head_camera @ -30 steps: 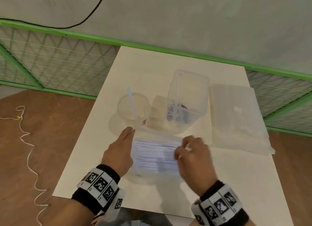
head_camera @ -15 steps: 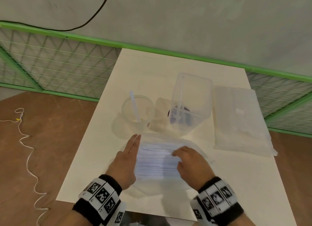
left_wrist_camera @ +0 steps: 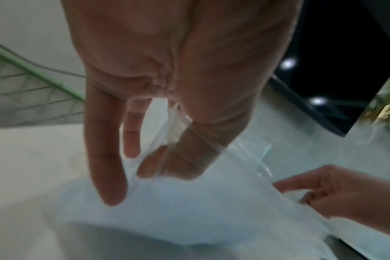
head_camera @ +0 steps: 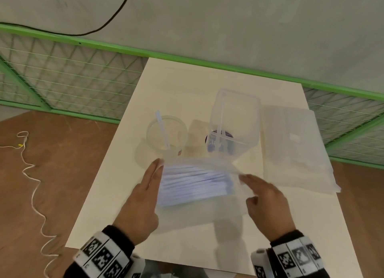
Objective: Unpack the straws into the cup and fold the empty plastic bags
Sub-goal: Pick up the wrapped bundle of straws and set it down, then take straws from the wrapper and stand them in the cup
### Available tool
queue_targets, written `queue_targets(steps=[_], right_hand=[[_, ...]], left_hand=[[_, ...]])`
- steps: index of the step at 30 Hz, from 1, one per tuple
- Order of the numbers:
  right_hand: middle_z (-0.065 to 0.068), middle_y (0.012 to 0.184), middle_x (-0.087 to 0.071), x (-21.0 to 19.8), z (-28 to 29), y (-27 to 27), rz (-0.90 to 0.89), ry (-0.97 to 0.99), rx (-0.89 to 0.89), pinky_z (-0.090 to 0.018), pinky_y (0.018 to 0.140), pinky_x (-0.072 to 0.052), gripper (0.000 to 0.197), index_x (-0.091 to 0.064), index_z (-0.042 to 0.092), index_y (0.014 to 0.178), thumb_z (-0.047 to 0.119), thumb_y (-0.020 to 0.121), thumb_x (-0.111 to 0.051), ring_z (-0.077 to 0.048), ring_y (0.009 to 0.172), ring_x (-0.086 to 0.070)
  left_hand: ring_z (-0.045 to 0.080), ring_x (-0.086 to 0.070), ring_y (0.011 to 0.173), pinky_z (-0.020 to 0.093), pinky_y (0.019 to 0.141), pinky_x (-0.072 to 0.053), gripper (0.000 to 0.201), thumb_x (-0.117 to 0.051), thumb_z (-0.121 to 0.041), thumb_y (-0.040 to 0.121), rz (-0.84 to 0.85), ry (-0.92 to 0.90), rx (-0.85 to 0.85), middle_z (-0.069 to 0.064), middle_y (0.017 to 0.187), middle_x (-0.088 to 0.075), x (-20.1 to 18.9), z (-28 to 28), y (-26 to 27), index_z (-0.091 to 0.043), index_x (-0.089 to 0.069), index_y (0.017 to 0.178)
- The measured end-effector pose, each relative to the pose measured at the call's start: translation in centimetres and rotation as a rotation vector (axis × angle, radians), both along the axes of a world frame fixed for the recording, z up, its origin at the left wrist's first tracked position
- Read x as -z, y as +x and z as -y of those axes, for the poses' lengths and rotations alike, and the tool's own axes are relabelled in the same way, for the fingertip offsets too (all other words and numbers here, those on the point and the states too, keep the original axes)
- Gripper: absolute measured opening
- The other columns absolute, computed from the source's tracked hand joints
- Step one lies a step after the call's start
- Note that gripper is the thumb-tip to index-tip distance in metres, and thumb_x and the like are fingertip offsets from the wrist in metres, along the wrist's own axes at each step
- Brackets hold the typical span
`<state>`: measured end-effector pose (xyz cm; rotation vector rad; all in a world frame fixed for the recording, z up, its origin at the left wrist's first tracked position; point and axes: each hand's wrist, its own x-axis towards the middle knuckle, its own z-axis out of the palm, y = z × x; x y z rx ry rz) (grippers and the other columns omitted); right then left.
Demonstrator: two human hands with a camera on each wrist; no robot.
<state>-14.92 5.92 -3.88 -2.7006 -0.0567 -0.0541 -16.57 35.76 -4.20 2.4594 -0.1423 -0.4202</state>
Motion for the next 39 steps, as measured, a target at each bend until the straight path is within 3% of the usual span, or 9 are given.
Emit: queue_targets(steps=[4,6,9,11,15,19,29,33,39], right_hand=[[0.003,0.128,-0.065,2.1,0.2,-0.5,-0.199,-0.125,-0.009,-0.032,0.089,-0.047,0.058,-0.071,0.026,0.117,-0.007,0.07,-0.059,-0.031,0.095,-0.062],[-0.002,0.118,-0.068,1.2,-0.5,0.2,-0.086,-0.192,-0.021,-0.037,0.082,-0.048,0.047,-0.075,0.025,0.098,-0.004,0.064,-0.065,-0.032,0.089,-0.059],[-0.002,0.092,-0.061,-0.9,-4.4,0.6,0.067,-0.033,-0.172,-0.039,0.07,-0.049,0.026,-0.071,0.019,0.079,-0.002,0.064,-0.064,-0.027,0.082,-0.056],[0.0,0.096,-0.06,-1.1,-7.6,0.8,-0.096,0.115,-0.366,-0.035,0.077,-0.05,0.026,-0.07,0.018,0.091,0.004,0.074,-0.057,-0.023,0.088,-0.059],[-0.013,0.148,-0.04,2.1,-11.7,3.5,-0.326,-0.033,-0.569,-0.04,0.111,-0.035,0.061,-0.042,0.006,0.143,0.005,0.084,-0.056,-0.03,0.135,-0.039],[-0.013,0.159,-0.021,3.9,-13.7,6.3,-0.373,-0.283,-0.664,-0.041,0.117,-0.025,0.085,-0.015,0.006,0.153,0.017,0.084,-0.064,-0.029,0.145,-0.022],[-0.008,0.121,-0.055,5.0,-14.9,6.7,-0.226,-0.403,-0.679,-0.039,0.097,-0.038,0.04,-0.056,0.015,0.128,0.013,0.088,-0.056,-0.031,0.115,-0.051],[-0.006,0.123,-0.058,5.0,-14.7,6.6,-0.227,-0.385,-0.683,-0.039,0.096,-0.038,0.037,-0.058,0.019,0.126,0.019,0.089,-0.058,-0.03,0.114,-0.052],[-0.006,0.114,-0.064,4.9,-14.8,6.2,-0.203,-0.39,-0.678,-0.039,0.09,-0.038,0.037,-0.058,0.018,0.125,0.017,0.088,-0.057,-0.03,0.109,-0.055]], left_hand=[[0.012,-0.036,0.137,0.017,0.095,-0.042,0.112,-0.051,0.011,0.072,-0.067,0.044,0.018,-0.018,0.156,0.029,1.0,0.5,0.4,-0.026,0.018,0.152],[0.014,-0.049,0.123,0.014,0.074,-0.041,0.113,-0.052,0.01,0.073,-0.099,0.021,0.007,-0.017,0.157,0.027,1.1,0.7,0.9,-0.03,0.02,0.15],[0.015,-0.049,0.122,0.014,0.07,-0.038,0.114,-0.054,0.009,0.073,-0.134,0.008,-0.001,-0.019,0.157,0.025,1.2,0.7,1.6,-0.031,0.02,0.15],[0.017,-0.05,0.122,0.017,0.071,-0.043,0.116,-0.056,0.008,0.072,-0.149,0.006,-0.001,-0.02,0.156,0.025,1.3,0.8,1.8,-0.03,0.02,0.151],[0.017,-0.038,0.136,0.017,0.076,-0.044,0.116,-0.06,0.007,0.075,-0.164,-0.033,0.005,-0.017,0.157,0.025,1.2,0.9,2.1,-0.027,0.02,0.151],[0.013,-0.026,0.143,0.018,0.084,-0.045,0.116,-0.061,0.008,0.074,-0.18,-0.097,-0.014,-0.017,0.157,0.023,1.2,0.4,2.1,-0.026,0.018,0.152],[0.013,-0.041,0.131,0.023,0.08,-0.052,0.12,-0.061,0.009,0.071,-0.182,-0.162,-0.058,-0.024,0.156,0.022,1.9,-0.7,1.3,-0.034,0.017,0.15],[0.023,-0.045,0.13,0.037,0.09,-0.052,0.12,-0.061,0.008,0.07,-0.19,-0.168,-0.08,-0.024,0.156,0.022,2.1,-0.8,0.8,-0.034,0.017,0.151],[0.014,-0.027,0.142,0.028,0.099,-0.046,0.116,-0.058,0.009,0.073,-0.161,-0.195,-0.094,-0.021,0.157,0.021,2.1,-0.5,0.5,-0.035,0.019,0.149]])
